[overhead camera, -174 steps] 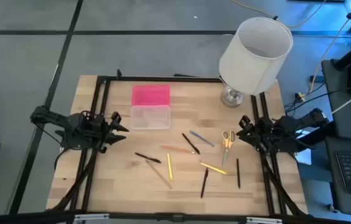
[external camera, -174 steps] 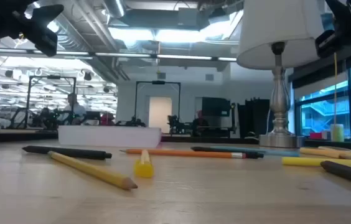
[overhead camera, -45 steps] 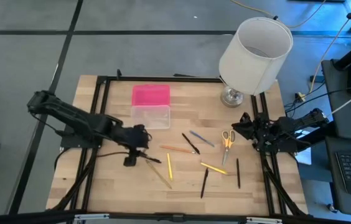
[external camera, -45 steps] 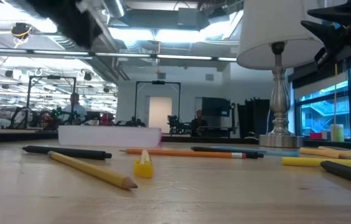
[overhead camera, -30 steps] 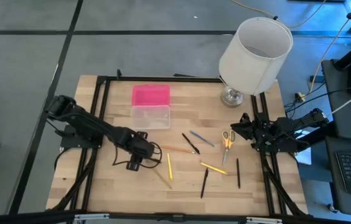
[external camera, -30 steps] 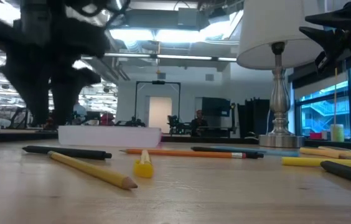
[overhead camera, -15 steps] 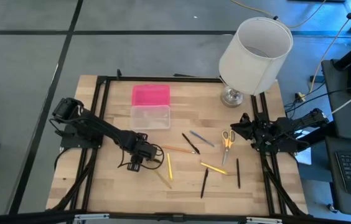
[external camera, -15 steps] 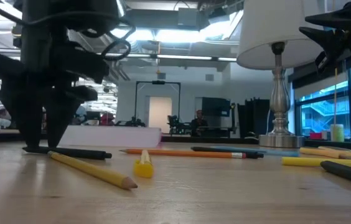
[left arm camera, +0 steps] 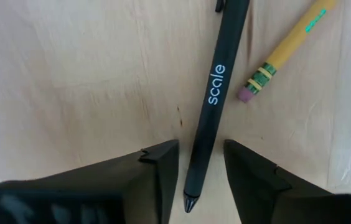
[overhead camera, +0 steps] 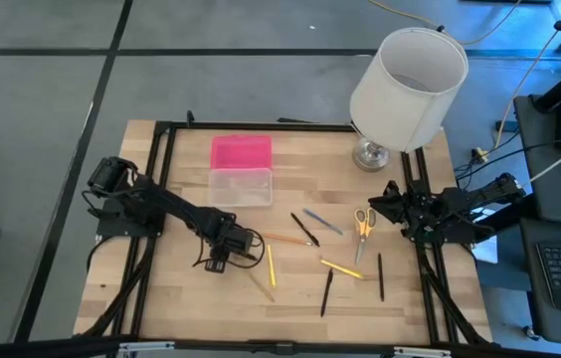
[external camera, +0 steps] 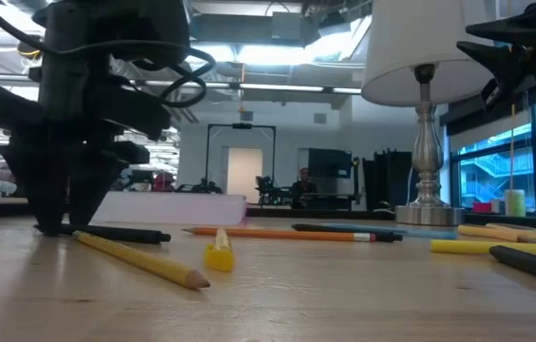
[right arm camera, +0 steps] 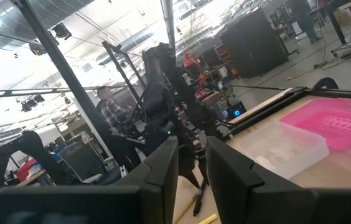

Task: Pick & place school supplies into a supply box
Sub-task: Put the black pen into the pink supply box

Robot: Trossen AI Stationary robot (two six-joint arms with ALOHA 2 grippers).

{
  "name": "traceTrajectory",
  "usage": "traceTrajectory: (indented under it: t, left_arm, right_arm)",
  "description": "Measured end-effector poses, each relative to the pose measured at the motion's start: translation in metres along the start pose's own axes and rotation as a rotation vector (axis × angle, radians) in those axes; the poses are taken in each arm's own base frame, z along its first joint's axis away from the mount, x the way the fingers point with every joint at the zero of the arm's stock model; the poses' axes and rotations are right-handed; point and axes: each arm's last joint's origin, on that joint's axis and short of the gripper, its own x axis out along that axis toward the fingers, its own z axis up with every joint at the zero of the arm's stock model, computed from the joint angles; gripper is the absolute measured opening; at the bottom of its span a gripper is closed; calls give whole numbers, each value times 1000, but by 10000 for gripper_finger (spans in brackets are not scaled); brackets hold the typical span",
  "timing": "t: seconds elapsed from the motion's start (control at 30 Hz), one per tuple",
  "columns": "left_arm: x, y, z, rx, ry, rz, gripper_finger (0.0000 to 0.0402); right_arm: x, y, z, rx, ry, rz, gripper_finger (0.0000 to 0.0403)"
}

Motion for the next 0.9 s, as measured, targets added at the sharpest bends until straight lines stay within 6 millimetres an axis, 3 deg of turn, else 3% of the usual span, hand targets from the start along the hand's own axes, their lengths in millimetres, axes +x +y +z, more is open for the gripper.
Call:
traceTrajectory:
  t: [0.43,0.67,0.9]
  left_arm:
    - [0,1,0,-2,0,7,24]
    - [-5,1,-1,-4,-25,-9,20]
    - [-33,0,-5,-48,-119,-53,20]
  right_arm:
    - [0,0,0,0,0,0,88]
    - [0,0,0,0,1,1,88]
    - [0,0,0,1,0,1,88]
